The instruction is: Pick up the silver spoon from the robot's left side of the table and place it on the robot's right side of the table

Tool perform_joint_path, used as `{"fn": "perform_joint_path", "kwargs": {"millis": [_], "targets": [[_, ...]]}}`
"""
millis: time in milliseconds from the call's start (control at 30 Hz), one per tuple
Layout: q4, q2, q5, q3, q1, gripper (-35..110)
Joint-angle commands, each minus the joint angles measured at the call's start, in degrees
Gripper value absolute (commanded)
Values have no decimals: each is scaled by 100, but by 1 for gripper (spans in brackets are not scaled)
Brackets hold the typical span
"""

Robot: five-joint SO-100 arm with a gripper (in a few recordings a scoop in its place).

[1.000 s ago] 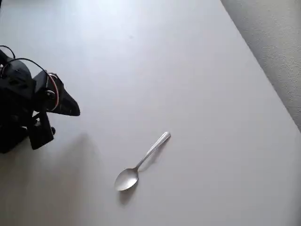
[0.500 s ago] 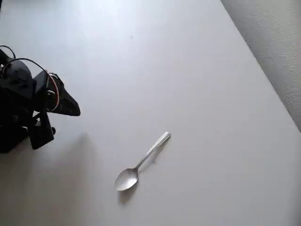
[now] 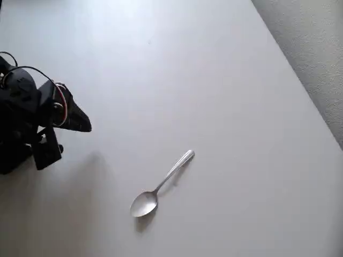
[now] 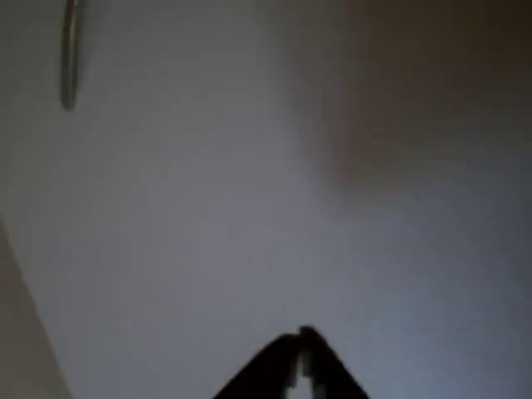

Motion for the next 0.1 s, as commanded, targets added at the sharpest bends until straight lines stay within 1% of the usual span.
{"fn": "perform_joint_path", "kwargs": {"millis": [0, 67], "targets": [[18, 62, 26, 0, 70, -2], [18, 62, 26, 0, 70, -2]]}}
